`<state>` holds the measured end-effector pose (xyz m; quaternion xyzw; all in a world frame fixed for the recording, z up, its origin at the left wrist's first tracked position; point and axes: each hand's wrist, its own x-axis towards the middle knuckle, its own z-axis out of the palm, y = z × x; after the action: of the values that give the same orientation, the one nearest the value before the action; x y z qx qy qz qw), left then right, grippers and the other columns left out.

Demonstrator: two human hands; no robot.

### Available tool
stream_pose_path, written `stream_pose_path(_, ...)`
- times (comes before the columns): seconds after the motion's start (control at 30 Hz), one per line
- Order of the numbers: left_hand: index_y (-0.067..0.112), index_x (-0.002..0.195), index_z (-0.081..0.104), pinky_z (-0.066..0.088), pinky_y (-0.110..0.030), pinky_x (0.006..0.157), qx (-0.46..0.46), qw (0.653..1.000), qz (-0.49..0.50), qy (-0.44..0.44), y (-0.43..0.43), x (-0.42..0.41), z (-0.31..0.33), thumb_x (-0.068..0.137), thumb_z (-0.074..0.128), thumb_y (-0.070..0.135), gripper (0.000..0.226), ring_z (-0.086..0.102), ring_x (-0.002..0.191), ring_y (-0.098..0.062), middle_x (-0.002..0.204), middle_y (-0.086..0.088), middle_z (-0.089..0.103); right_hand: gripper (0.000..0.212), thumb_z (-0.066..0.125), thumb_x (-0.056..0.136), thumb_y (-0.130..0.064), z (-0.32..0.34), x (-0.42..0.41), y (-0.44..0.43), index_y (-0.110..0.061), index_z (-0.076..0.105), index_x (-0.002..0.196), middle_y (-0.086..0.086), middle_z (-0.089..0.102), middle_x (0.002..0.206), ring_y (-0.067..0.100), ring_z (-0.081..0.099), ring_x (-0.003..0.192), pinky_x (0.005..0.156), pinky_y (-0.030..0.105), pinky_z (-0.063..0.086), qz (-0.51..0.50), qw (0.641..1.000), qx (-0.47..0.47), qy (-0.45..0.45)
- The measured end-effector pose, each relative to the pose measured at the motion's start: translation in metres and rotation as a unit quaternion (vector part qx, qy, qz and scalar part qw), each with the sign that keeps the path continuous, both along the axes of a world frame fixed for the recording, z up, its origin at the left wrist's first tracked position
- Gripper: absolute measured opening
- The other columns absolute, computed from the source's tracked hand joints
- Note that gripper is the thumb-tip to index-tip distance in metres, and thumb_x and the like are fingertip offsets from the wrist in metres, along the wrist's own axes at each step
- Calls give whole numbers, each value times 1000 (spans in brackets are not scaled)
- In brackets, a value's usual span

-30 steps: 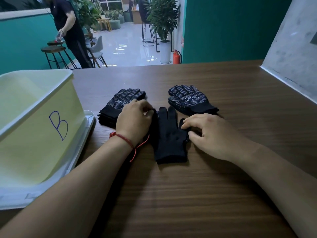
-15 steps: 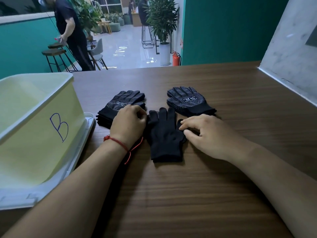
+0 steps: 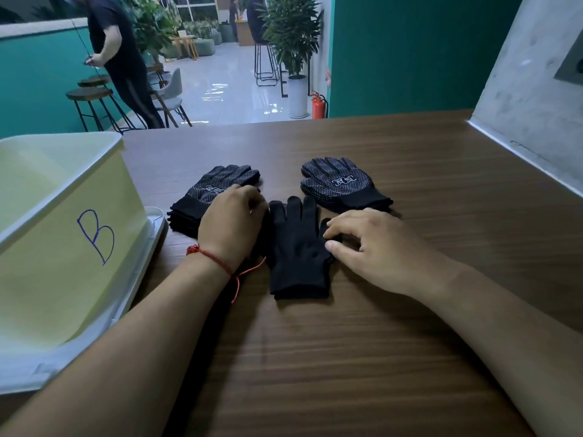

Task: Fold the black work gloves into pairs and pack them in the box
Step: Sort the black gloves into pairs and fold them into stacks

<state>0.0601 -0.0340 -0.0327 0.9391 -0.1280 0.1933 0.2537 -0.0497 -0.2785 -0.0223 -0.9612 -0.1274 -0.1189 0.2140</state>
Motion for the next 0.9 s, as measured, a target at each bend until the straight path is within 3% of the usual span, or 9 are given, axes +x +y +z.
stream_pose_path(0.13, 28, 91, 75, 56, -45, 85, 7, 1000, -13, 11, -2, 3, 1, 94, 58, 44, 23, 66, 94, -31, 99, 0, 70, 24, 64, 100, -46, 0, 0, 0, -33, 77, 115, -20, 70, 126, 10, 59, 118, 101, 40, 51, 1, 1000, -3, -2)
stream_pose_path(0.27, 23, 97, 77, 53, -48, 92, 34, 999, 3, 32, -9, 7, 1, 101, 50, 46, 35, 62, 106, -36, 107, -8, 68, 23, 65, 100, -45, 0, 1, 0, -33, 77, 115, -19, 71, 124, 11, 60, 115, 100, 40, 52, 3, 1000, -6, -5)
stream_pose_path(0.4, 27, 100, 80, 53, -48, 96, 58, 997, -5, 44, -18, 15, 6, 99, 61, 45, 26, 62, 109, -35, 110, -6, 67, 23, 65, 99, -44, 0, 1, 0, -33, 77, 115, -20, 71, 124, 10, 60, 116, 100, 39, 52, 4, 1000, -7, -2)
stream_pose_path(0.53, 31, 87, 75, 56, -46, 89, -6, 999, -28, 19, -21, 20, 3, 91, 62, 39, 16, 65, 95, -31, 98, 2, 68, 23, 66, 99, -43, 0, 1, 0, -32, 77, 115, -18, 71, 123, 11, 59, 115, 99, 39, 51, 4, 1000, -3, 0)
stream_pose_path(0.73, 25, 95, 79, 53, -50, 94, 34, 999, -25, 29, -25, 24, -4, 96, 67, 38, 18, 61, 102, -33, 105, -4, 67, 21, 71, 97, -40, -3, 2, -1, -29, 77, 114, -16, 70, 123, 11, 60, 117, 101, 39, 51, 0, 1000, 15, -6)
stream_pose_path(0.9, 24, 90, 73, 53, -48, 87, -23, 998, -50, -30, -25, 17, -2, 97, 61, 36, 19, 61, 95, -30, 100, 0, 65, 11, 79, 91, -21, 0, 2, 0, -29, 81, 98, -16, 74, 114, 13, 68, 107, 95, 42, 55, 31, 998, 37, -36)
